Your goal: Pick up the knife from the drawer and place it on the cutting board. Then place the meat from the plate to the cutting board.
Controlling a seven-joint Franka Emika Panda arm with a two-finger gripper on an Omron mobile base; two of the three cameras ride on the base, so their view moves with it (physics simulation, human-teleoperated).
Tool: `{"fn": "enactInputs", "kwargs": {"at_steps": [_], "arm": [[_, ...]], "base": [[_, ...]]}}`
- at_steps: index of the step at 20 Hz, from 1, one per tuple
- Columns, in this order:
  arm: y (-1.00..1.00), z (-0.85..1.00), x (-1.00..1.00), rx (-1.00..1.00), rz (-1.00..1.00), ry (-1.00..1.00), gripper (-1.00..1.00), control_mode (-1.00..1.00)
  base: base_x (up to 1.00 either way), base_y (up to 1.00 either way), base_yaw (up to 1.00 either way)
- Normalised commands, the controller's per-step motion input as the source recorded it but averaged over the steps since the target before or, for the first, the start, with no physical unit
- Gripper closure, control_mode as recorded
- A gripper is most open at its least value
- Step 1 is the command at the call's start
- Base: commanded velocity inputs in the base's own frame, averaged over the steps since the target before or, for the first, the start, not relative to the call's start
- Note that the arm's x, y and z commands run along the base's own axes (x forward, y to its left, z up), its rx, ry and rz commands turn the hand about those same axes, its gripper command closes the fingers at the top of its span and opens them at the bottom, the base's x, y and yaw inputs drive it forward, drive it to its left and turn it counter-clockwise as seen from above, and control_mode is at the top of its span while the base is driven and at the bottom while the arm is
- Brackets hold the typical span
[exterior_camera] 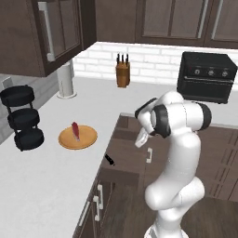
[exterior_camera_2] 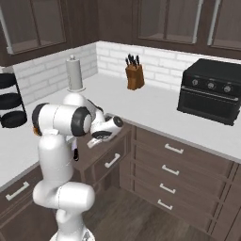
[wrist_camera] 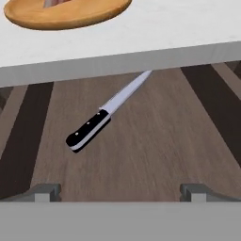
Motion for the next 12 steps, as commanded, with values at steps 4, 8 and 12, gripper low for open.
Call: {"fn": "enactInputs", "kwargs": {"at_steps": [4,8,12], "arm": [[-0.01,-0.42,0.08,0.0,0.0,0.0,-1.0,-1.0],[-0.09,-0.43,0.0,-0.03,0.0,0.0,-1.0,-1.0],[-0.21,-0.34,0.0,-0.05,0.0,0.0,-1.0,-1.0]], "base": [[0.0,0.0,0.0],[0.0,0.0,0.0],[0.0,0.0,0.0]]}}
